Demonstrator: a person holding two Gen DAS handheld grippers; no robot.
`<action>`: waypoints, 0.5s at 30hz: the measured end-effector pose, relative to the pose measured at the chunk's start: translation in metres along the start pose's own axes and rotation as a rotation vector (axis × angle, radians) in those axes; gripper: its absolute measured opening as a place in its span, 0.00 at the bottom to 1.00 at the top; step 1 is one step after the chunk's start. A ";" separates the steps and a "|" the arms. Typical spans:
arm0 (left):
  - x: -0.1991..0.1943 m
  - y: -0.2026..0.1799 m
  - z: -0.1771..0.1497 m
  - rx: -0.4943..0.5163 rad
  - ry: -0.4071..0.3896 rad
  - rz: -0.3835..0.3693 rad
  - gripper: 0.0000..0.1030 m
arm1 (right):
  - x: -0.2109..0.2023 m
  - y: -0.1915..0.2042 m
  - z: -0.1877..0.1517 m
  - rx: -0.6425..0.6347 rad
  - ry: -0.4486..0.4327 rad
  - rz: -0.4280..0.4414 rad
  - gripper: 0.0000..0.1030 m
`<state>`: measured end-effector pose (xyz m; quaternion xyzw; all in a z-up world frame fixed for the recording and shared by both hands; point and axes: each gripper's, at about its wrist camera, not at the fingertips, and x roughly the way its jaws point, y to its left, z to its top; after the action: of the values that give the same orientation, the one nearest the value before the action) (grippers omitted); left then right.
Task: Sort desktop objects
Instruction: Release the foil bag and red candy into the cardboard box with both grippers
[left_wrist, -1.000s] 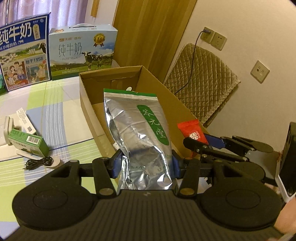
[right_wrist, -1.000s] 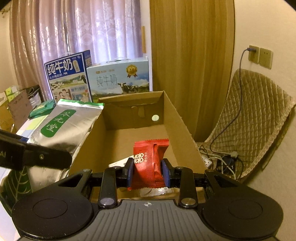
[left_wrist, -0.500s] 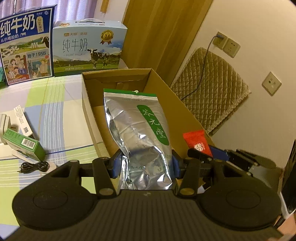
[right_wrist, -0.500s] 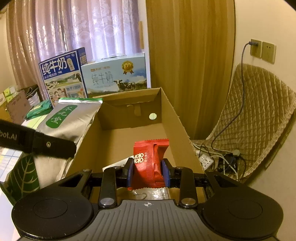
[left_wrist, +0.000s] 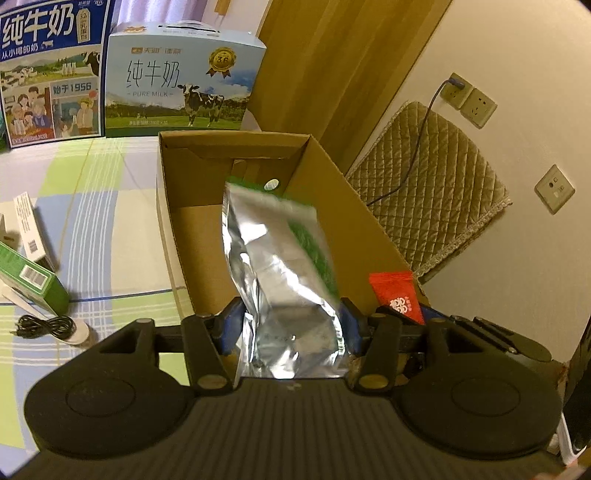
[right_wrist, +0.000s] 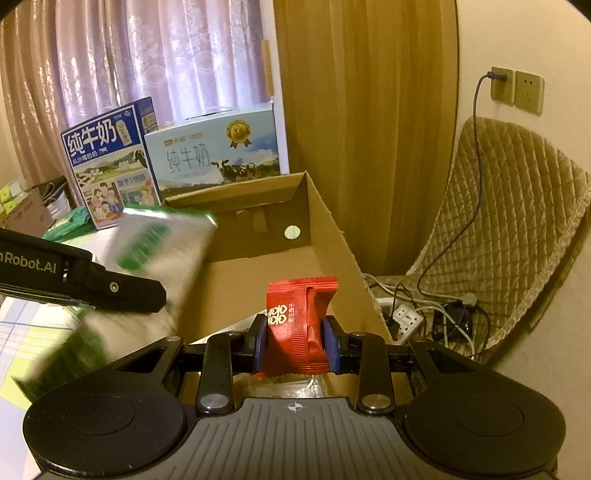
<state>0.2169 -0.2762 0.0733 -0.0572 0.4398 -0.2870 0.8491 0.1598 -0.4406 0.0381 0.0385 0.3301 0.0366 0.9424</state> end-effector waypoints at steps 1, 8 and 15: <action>-0.001 0.000 -0.001 0.001 -0.007 -0.003 0.47 | 0.000 0.000 0.000 0.000 0.001 0.000 0.28; -0.019 0.006 -0.006 0.012 -0.049 0.009 0.47 | 0.000 0.000 -0.005 0.007 0.007 0.000 0.28; -0.034 0.016 -0.013 -0.007 -0.065 0.013 0.50 | -0.002 0.007 -0.003 0.012 0.001 0.017 0.28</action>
<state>0.1989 -0.2429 0.0841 -0.0669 0.4133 -0.2781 0.8645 0.1563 -0.4336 0.0374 0.0468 0.3305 0.0427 0.9417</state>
